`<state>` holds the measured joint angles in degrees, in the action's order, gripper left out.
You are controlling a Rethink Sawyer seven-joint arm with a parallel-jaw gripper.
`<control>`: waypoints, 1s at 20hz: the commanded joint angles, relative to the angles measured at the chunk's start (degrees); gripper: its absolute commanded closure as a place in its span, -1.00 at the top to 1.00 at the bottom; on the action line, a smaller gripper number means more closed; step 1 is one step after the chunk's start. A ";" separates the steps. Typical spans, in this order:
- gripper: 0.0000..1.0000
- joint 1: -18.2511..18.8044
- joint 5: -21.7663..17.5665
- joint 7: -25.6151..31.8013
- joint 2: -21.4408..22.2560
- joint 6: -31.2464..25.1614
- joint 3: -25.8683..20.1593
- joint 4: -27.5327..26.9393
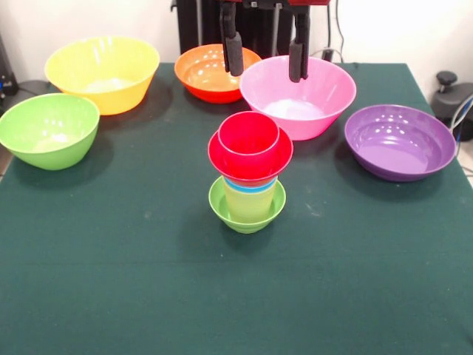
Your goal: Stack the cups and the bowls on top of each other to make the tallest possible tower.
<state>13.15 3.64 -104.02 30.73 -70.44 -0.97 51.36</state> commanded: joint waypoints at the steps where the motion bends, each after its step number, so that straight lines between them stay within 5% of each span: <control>1: 1.00 -1.25 -1.07 -0.64 -3.39 -5.07 -4.47 0.86; 20: 1.00 -1.41 -2.68 -0.82 -3.54 -3.87 -3.02 0.74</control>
<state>13.05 3.63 -104.02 30.72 -70.44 -0.99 51.20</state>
